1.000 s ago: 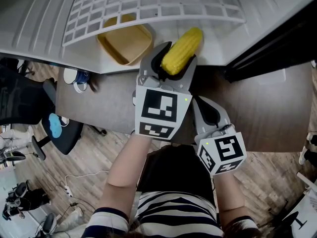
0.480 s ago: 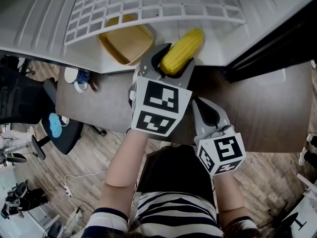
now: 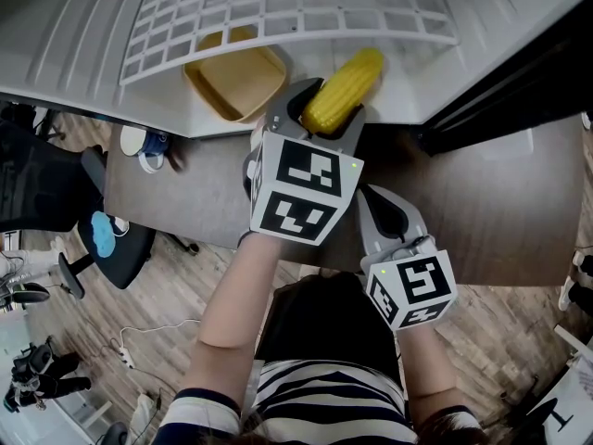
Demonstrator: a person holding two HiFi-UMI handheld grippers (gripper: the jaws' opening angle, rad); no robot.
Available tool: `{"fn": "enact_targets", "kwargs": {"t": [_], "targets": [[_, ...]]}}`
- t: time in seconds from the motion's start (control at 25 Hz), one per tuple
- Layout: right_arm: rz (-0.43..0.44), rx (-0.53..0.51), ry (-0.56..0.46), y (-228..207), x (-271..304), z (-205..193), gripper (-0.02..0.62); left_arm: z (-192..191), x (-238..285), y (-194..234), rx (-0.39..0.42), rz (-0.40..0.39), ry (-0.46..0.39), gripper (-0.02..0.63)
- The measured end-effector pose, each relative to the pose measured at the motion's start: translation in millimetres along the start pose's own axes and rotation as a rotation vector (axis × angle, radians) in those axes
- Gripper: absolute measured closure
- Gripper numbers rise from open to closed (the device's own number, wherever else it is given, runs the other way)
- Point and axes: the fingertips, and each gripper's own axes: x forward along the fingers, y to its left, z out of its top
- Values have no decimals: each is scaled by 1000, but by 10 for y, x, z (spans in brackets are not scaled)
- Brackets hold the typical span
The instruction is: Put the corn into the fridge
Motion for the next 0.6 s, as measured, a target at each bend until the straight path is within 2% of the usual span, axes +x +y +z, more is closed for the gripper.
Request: {"fn": "enact_targets", "kwargs": {"t": [0.28,0.6], "targets": [[-15,1,-2,-68,-11,9,604,-15,72,36,23,26,18,606],[-27,-9,-6,-89,-2,31,604,-9,80,37,33,31,-13,606]]}}
